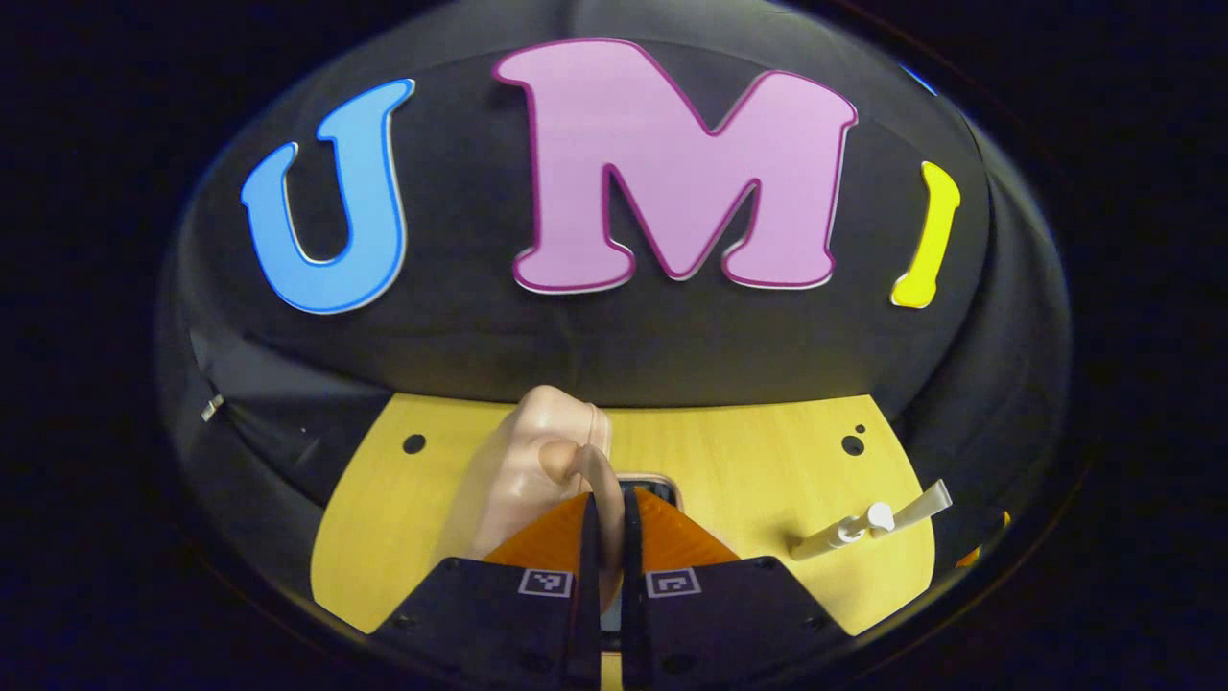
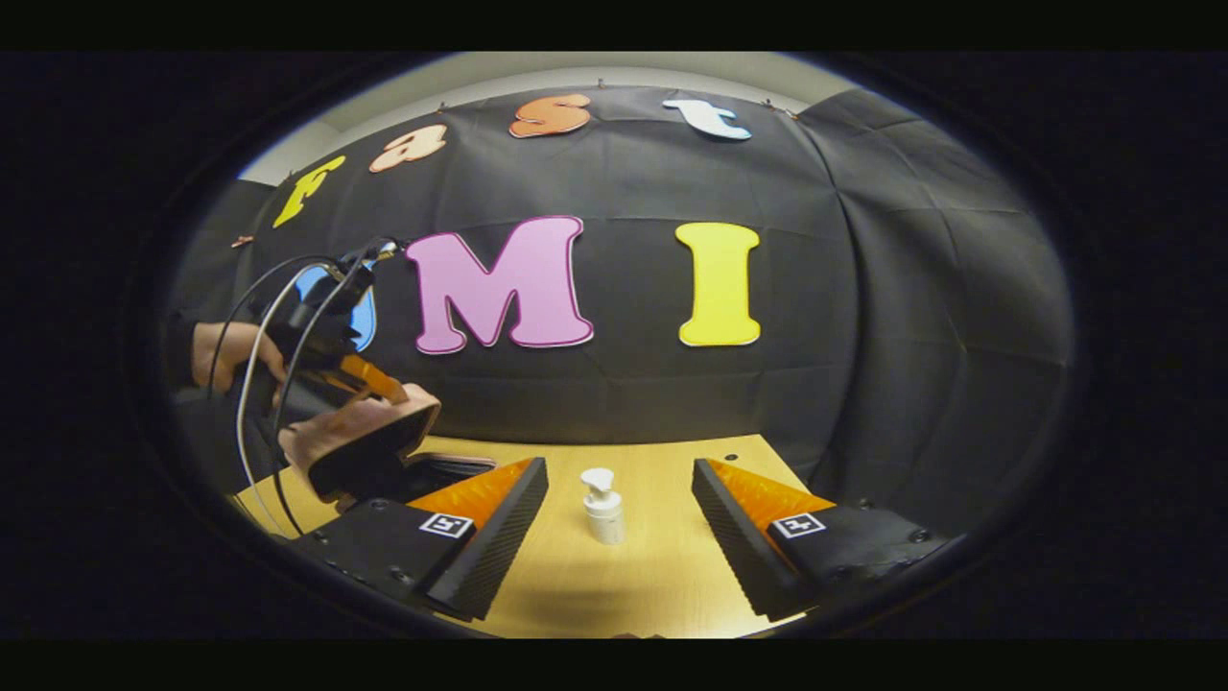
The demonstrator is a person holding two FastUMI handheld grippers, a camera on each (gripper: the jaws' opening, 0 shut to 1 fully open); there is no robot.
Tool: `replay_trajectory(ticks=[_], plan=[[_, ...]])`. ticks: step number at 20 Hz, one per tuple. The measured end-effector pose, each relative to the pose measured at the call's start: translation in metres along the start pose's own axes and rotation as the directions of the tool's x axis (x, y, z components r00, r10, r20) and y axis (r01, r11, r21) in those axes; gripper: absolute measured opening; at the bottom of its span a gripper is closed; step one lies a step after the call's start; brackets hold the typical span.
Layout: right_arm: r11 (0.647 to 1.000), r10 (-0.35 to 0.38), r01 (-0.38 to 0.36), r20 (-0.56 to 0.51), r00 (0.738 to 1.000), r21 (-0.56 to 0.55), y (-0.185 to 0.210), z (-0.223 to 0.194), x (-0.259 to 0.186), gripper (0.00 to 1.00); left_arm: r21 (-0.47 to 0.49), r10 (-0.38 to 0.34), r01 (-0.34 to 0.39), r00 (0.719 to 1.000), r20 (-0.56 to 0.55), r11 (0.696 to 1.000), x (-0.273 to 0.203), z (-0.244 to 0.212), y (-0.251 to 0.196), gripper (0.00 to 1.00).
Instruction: First open the suitcase, pack the skin care products into it, and then close the suitcase.
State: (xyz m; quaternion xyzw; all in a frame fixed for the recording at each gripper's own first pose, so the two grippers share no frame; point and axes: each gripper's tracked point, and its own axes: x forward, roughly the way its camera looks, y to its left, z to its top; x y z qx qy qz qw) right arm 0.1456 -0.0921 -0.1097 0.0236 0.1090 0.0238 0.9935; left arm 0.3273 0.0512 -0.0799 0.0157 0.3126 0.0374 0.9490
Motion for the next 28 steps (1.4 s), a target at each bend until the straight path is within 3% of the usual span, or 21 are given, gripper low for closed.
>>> replay_trajectory(ticks=[3, 6, 7, 9, 12, 15, 18, 20, 23, 25, 28], plan=[[1.0, 0.018, -0.018, -0.021, 1.0, 0.002, 0.011, -0.006, -0.004, 0.97, 0.146, 0.12, -0.127, 0.991, 0.055, 0.981, 0.0, 0.018, 0.085, 0.13], [0.999, 0.019, -0.02, -0.043, 0.999, -0.033, 0.017, -0.009, -0.008, 0.96, 0.217, 0.22, -0.234, 0.972, 0.085, 0.948, 0.015, 0.01, 0.165, 0.12], [0.999, 0.007, -0.009, -0.035, 0.999, -0.052, 0.014, -0.006, -0.008, 0.96, 0.238, 0.253, -0.269, 0.963, 0.094, 0.933, 0.025, 0.004, 0.192, 0.17], [0.998, -0.028, 0.027, -0.027, 0.999, -0.065, 0.007, -0.004, -0.005, 0.96, 0.262, 0.296, -0.309, 0.951, 0.087, 0.914, 0.045, -0.016, 0.24, 0.12], [0.995, -0.076, 0.073, -0.05, 0.996, -0.062, 0.0, -0.008, 0.003, 0.96, 0.232, 0.329, -0.326, 0.944, 0.027, 0.916, 0.086, -0.061, 0.295, 0.12], [0.982, -0.115, 0.109, -0.027, 0.993, -0.156, -0.003, -0.008, 0.012, 0.97, 0.169, 0.276, -0.266, 0.96, -0.037, 0.949, 0.129, -0.106, 0.34, 0.13], [0.982, -0.09, 0.084, -0.031, 0.995, -0.17, 0.012, -0.014, 0.02, 0.96, 0.117, 0.245, -0.236, 0.967, -0.069, 0.965, 0.161, -0.148, 0.359, 0.14], [0.981, -0.092, 0.083, -0.043, 0.995, -0.177, 0.016, -0.022, 0.023, 0.97, 0.072, 0.258, -0.251, 0.959, -0.119, 0.965, 0.174, -0.174, 0.363, 0.16], [0.981, -0.098, 0.086, -0.061, 0.993, -0.173, 0.018, -0.032, 0.021, 0.98, 0.069, 0.336, -0.33, 0.928, -0.16, 0.942, 0.176, -0.192, 0.378, 0.19], [0.982, -0.103, 0.093, -0.057, 0.993, -0.166, 0.014, -0.032, 0.019, 0.97, 0.065, 0.342, -0.336, 0.931, -0.131, 0.94, 0.171, -0.184, 0.371, 0.3], [0.982, -0.128, 0.119, -0.051, 0.99, -0.149, 0.003, -0.028, 0.02, 0.97, 0.033, 0.321, -0.32, 0.947, -0.022, 0.947, 0.144, -0.15, 0.341, 0.83]])
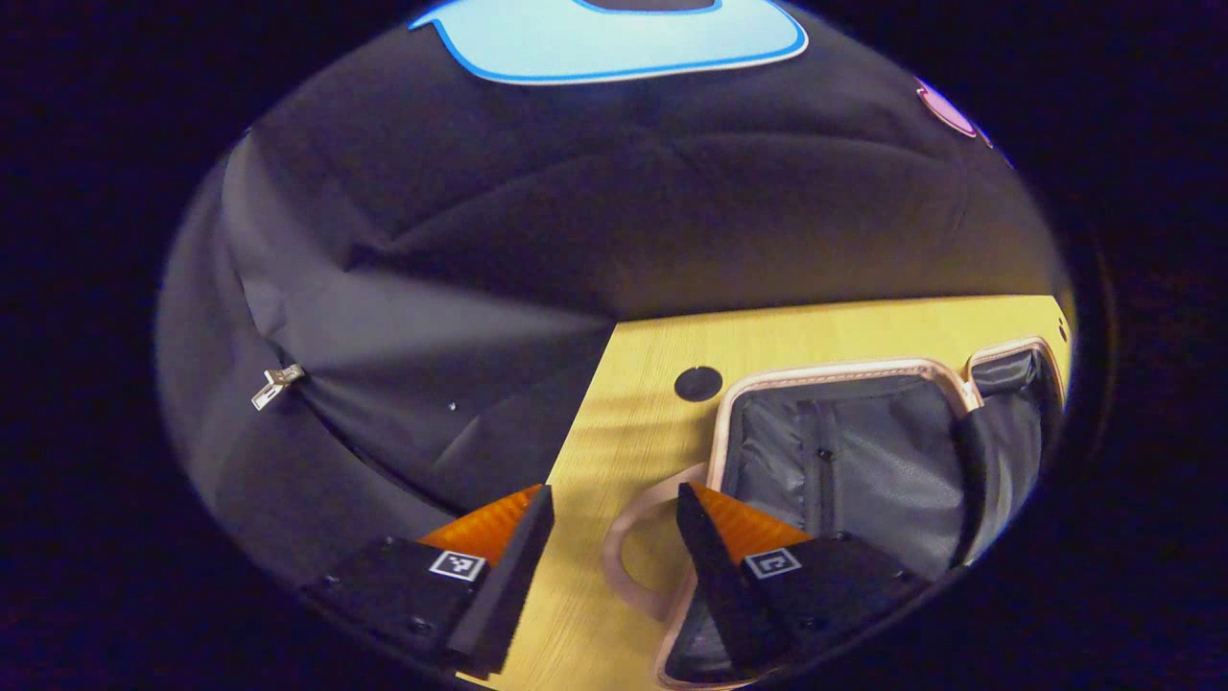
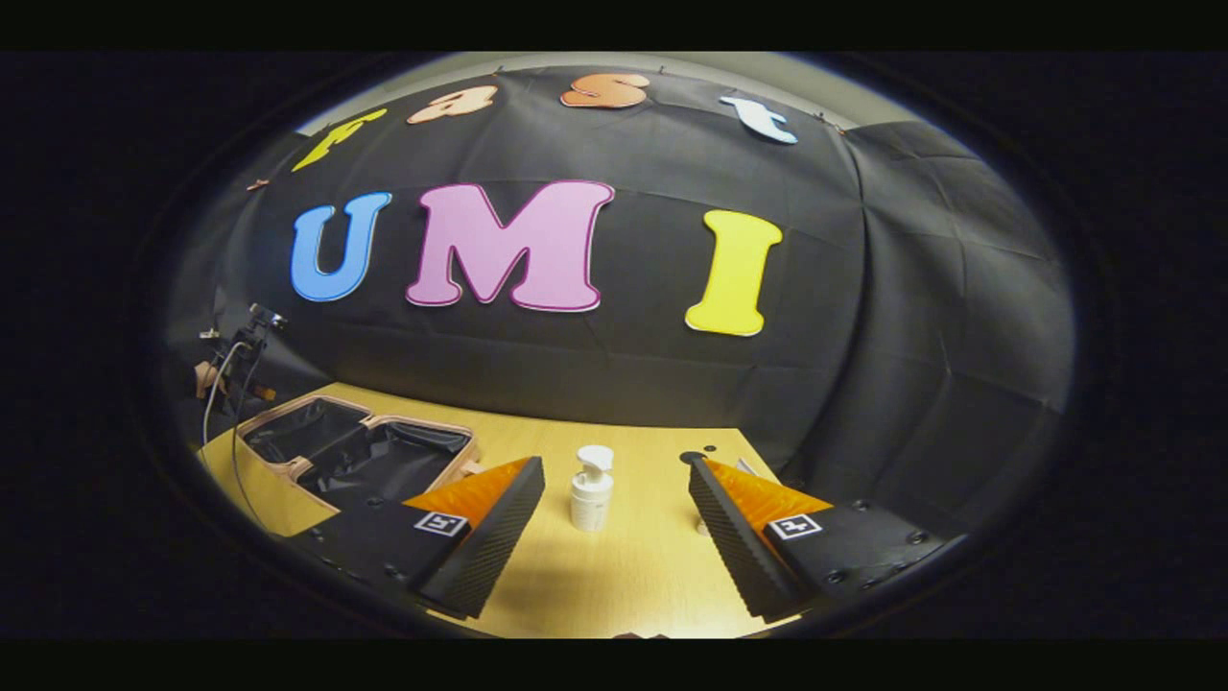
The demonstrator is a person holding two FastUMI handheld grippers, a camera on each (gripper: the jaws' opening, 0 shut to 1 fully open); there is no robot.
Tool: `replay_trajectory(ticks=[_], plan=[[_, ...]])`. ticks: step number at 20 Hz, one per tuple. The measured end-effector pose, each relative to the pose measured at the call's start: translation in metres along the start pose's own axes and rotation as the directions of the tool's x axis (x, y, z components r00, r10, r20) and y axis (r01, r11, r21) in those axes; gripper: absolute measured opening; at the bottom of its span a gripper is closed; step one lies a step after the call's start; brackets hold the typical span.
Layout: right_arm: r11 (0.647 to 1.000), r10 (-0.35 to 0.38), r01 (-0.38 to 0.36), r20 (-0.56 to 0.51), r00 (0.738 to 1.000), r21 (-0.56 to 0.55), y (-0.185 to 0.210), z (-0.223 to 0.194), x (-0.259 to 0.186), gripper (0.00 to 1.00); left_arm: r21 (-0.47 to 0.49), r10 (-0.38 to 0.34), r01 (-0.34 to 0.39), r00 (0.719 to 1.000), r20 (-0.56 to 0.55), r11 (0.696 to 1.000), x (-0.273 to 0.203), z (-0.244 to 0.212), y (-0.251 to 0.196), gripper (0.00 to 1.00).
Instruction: First open the suitcase, pack the skin care products into it, and then close the suitcase.
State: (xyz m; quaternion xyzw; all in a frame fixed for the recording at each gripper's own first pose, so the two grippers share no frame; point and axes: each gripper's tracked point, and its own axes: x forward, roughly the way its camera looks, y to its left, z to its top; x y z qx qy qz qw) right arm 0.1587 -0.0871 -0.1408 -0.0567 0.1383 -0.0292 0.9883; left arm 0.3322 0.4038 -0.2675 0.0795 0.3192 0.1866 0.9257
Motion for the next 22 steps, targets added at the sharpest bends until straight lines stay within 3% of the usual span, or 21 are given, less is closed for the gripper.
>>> replay_trajectory(ticks=[2, 6, 10, 13, 16, 19, 22], plan=[[1.0, -0.017, 0.017, 0.006, 1.0, 0.021, -0.008, 0.003, 0.002, 0.97, -0.029, -0.043, 0.047, 0.992, 0.121, 0.998, -0.036, 0.036, -0.03, 0.98], [0.999, -0.032, 0.031, 0.003, 0.999, 0.024, -0.017, 0.001, 0.004, 0.97, -0.06, -0.158, 0.178, 0.956, 0.245, 0.982, -0.114, 0.073, -0.107, 0.98], [0.998, -0.033, 0.033, -0.007, 0.999, 0.059, -0.024, -0.003, 0.007, 0.97, 0.022, -0.257, 0.265, 0.91, 0.325, 0.964, -0.178, 0.089, -0.198, 0.98], [0.999, -0.034, 0.035, -0.01, 0.999, 0.04, -0.031, -0.009, 0.009, 0.97, 0.075, -0.401, 0.402, 0.842, 0.36, 0.913, -0.228, 0.083, -0.294, 0.98], [0.998, -0.039, 0.04, -0.031, 0.999, 0.047, -0.048, -0.02, 0.005, 0.97, 0.06, -0.564, 0.581, 0.753, 0.34, 0.812, -0.267, 0.054, -0.393, 0.98], [0.999, -0.036, 0.037, -0.028, 0.999, 0.035, -0.057, -0.026, 0.005, 0.97, 0.018, -0.626, 0.66, 0.703, 0.338, 0.751, -0.298, 0.035, -0.468, 0.98], [1.0, -0.022, 0.023, -0.043, 0.999, 0.012, -0.064, -0.037, 0.006, 0.97, 0.064, -0.67, 0.689, 0.673, 0.314, 0.722, -0.301, 0.02, -0.523, 0.98]])
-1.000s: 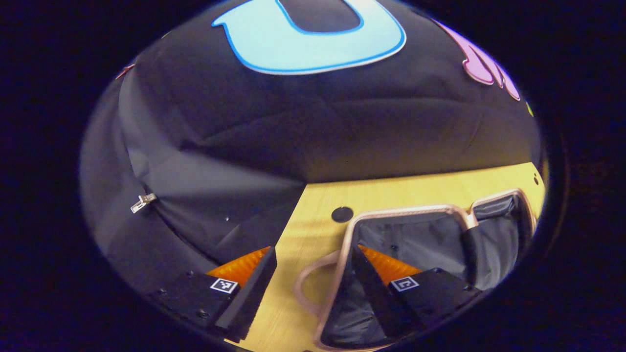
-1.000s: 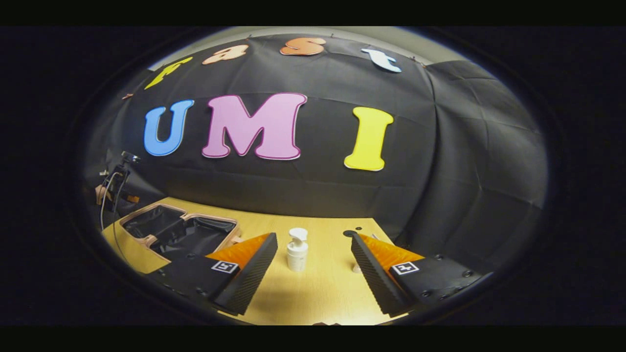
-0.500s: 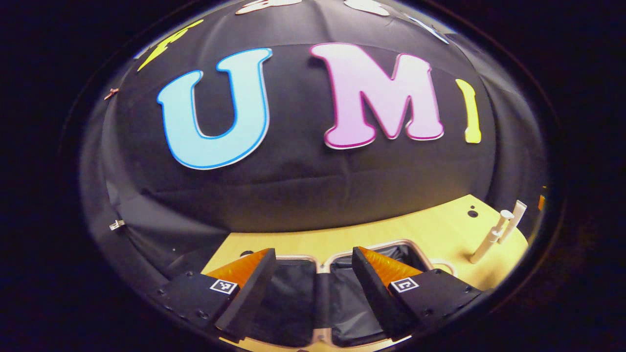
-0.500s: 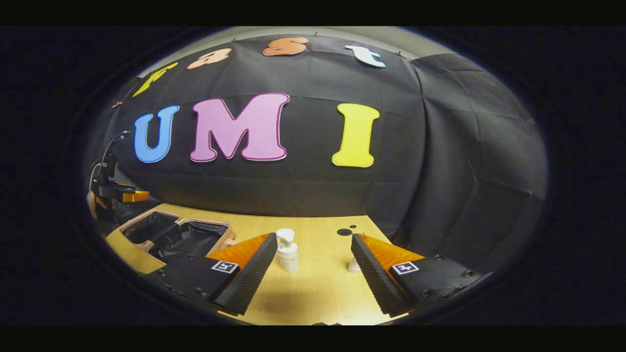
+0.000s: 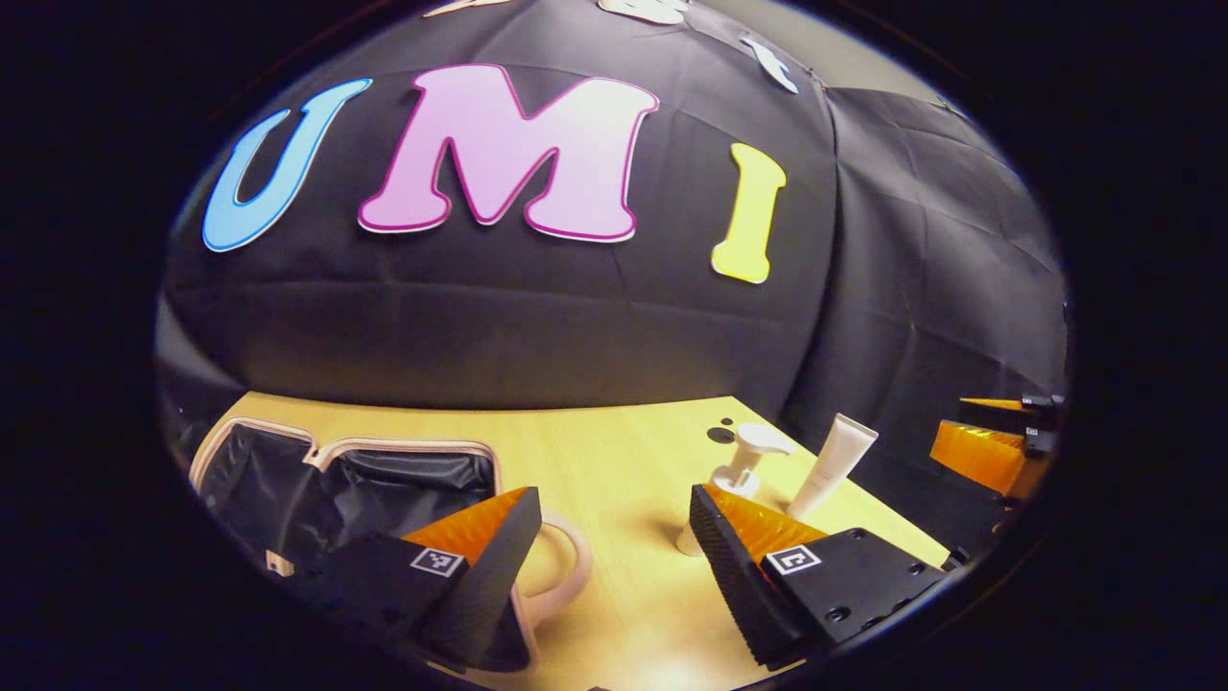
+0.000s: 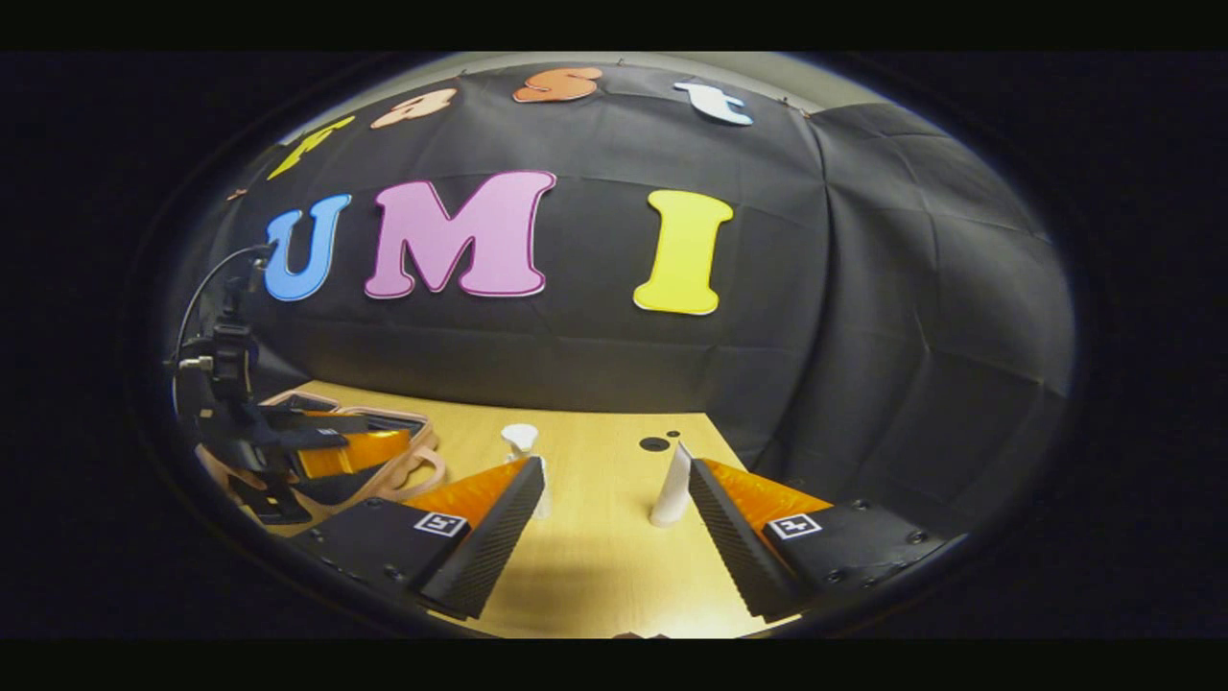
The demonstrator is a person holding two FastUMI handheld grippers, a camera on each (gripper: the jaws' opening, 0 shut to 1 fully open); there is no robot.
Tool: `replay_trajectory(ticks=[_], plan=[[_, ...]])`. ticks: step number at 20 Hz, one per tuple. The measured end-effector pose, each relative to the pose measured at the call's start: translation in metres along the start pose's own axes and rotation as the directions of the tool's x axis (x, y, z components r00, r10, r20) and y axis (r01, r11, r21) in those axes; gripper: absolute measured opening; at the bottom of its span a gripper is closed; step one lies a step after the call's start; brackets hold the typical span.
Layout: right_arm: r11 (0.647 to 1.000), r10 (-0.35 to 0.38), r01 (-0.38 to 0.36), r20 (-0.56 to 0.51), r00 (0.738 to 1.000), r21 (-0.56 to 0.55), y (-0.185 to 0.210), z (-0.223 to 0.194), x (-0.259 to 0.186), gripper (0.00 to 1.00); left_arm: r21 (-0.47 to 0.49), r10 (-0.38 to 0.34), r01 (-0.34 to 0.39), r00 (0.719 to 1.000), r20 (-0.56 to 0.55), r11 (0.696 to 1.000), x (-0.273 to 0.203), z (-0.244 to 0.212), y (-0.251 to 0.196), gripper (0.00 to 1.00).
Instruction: First open the suitcase, pack the skin care products into it, and then close the suitcase.
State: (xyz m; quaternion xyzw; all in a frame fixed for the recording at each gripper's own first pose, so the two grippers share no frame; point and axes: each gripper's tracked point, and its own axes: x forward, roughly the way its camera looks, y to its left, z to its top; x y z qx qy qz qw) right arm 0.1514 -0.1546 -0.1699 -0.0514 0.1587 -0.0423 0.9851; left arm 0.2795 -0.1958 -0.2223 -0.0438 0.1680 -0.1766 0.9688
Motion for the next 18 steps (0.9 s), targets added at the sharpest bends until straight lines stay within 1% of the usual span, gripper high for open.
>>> replay_trajectory(ticks=[3, 5, 7, 8, 13, 17, 18], plan=[[0.999, 0.011, -0.012, -0.018, 1.0, -0.039, -0.007, -0.018, 0.008, 0.97, 0.026, -0.05, 0.052, 0.998, -0.042, 0.998, 0.02, -0.027, -0.037, 0.99], [0.999, 0.019, -0.021, -0.051, 0.999, -0.037, -0.011, -0.033, 0.013, 0.97, 0.056, -0.064, 0.067, 0.997, -0.053, 0.996, 0.043, -0.045, -0.054, 0.99], [1.0, 0.011, -0.012, -0.07, 0.998, -0.018, -0.02, -0.042, 0.016, 0.98, 0.071, -0.107, 0.113, 0.991, -0.081, 0.991, 0.068, -0.065, -0.078, 0.99], [1.0, 0.003, -0.005, -0.079, 0.997, -0.015, -0.024, -0.045, 0.017, 0.97, 0.082, -0.111, 0.119, 0.99, -0.088, 0.99, 0.08, -0.07, -0.083, 0.98], [1.0, -0.019, 0.021, -0.135, 0.991, 0.008, -0.044, -0.067, 0.014, 0.97, 0.164, -0.099, 0.109, 0.993, -0.065, 0.98, 0.141, -0.068, -0.09, 0.98], [0.997, -0.051, 0.06, -0.185, 0.981, 0.044, -0.054, -0.082, 0.022, 0.98, 0.159, -0.12, 0.13, 0.99, -0.068, 0.979, 0.166, -0.068, -0.099, 0.98], [0.997, -0.055, 0.065, -0.188, 0.981, 0.048, -0.056, -0.082, 0.027, 0.98, 0.166, -0.111, 0.121, 0.992, -0.065, 0.979, 0.169, -0.068, -0.097, 0.84]])
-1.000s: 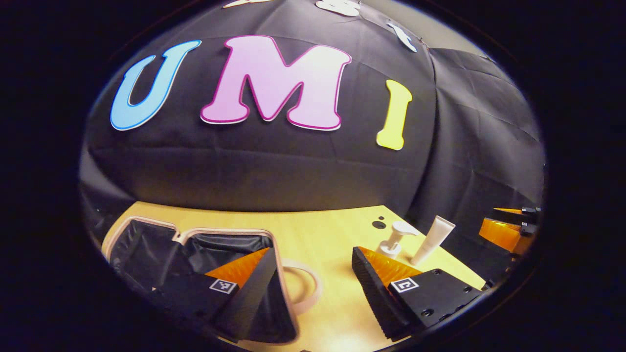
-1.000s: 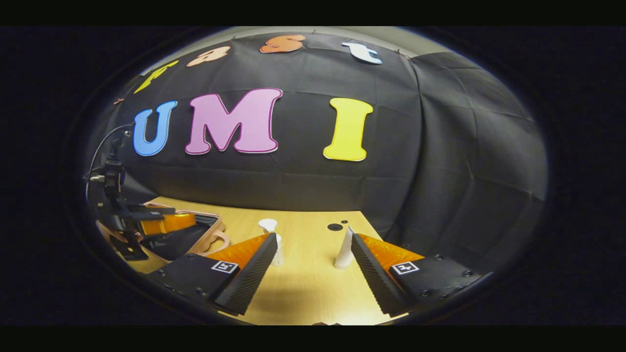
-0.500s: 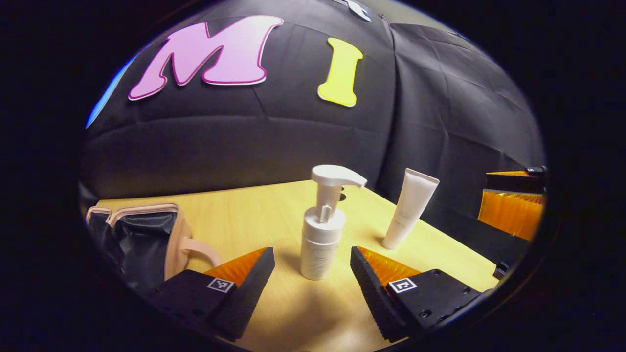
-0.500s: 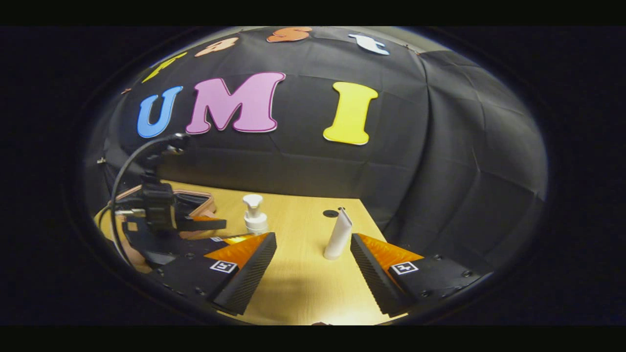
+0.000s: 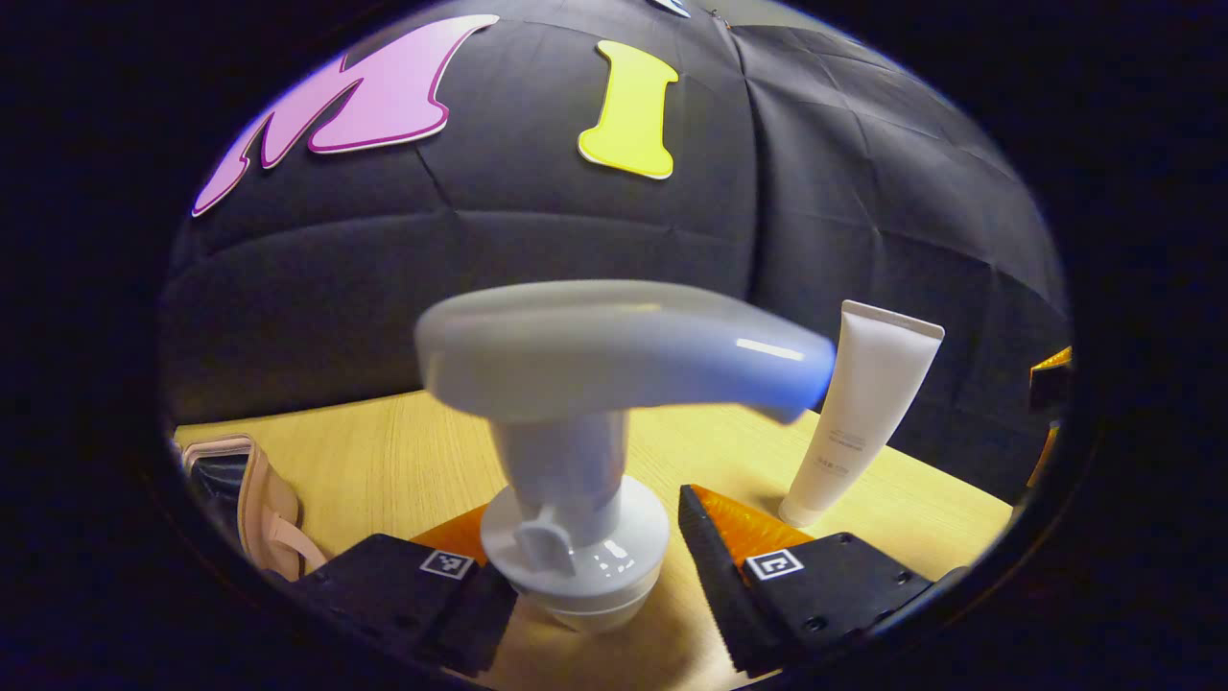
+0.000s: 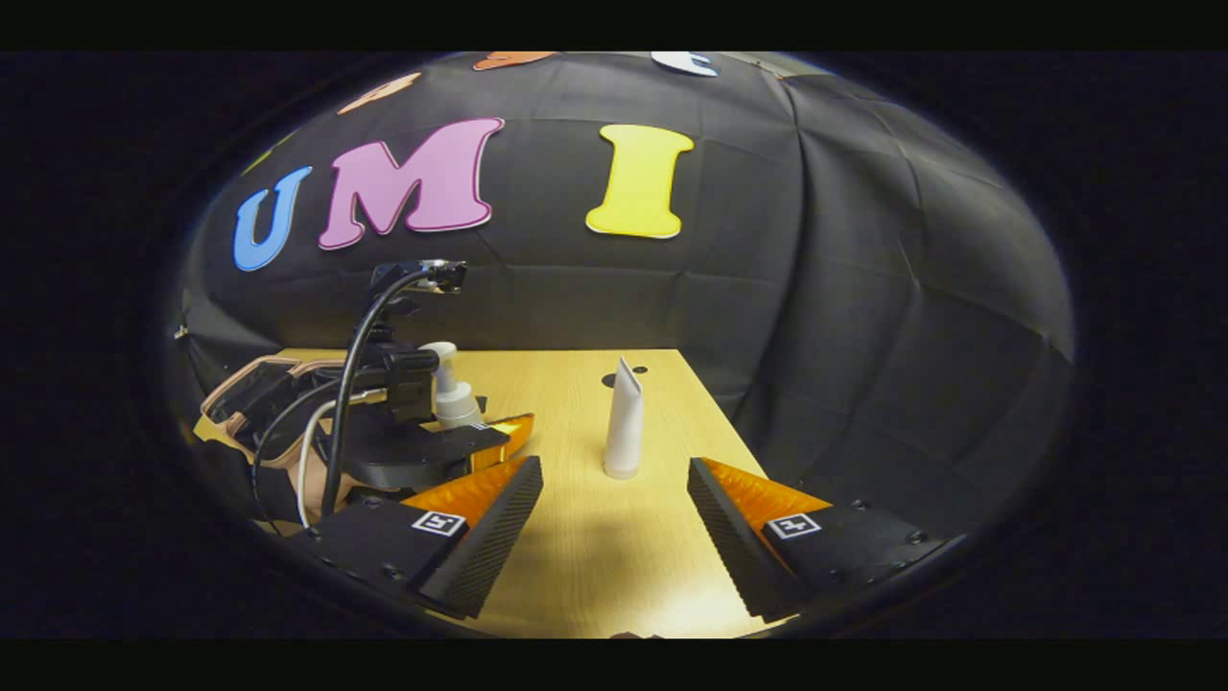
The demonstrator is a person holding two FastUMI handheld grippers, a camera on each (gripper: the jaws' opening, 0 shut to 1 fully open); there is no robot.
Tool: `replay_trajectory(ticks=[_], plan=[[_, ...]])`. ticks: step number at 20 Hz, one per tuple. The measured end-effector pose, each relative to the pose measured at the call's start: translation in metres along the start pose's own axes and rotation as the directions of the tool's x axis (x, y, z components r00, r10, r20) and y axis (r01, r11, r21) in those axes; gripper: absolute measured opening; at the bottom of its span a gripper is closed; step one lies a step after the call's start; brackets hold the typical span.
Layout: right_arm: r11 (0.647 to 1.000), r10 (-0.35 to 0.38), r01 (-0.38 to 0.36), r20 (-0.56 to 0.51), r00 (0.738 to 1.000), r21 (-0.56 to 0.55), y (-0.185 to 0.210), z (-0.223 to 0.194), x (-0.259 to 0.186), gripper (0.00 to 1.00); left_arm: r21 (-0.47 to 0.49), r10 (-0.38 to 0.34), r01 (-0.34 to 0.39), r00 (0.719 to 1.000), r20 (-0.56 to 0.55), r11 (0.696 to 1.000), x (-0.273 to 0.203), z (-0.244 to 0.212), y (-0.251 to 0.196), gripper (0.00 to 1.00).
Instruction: First open the suitcase, pack the skin care products into it, and then close the suitcase.
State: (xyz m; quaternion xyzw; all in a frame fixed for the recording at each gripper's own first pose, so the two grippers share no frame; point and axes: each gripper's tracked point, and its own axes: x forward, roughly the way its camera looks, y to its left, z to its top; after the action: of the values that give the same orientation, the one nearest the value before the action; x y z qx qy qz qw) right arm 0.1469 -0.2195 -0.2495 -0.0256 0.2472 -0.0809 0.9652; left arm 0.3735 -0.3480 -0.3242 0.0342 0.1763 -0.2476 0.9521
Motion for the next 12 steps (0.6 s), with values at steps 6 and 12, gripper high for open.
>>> replay_trajectory(ticks=[6, 12], plan=[[1.0, 0.014, -0.014, -0.02, 1.0, -0.022, 0.007, -0.009, 0.051, 0.98, -0.025, -0.011, 0.011, 1.0, -0.026, 1.0, -0.015, -0.003, 0.003, 0.65], [0.999, -0.025, 0.028, -0.086, 0.996, 0.035, -0.004, -0.03, 0.131, 0.97, -0.106, 0.008, -0.007, 1.0, 0.002, 0.994, -0.08, 0.018, 0.023, 0.64]])
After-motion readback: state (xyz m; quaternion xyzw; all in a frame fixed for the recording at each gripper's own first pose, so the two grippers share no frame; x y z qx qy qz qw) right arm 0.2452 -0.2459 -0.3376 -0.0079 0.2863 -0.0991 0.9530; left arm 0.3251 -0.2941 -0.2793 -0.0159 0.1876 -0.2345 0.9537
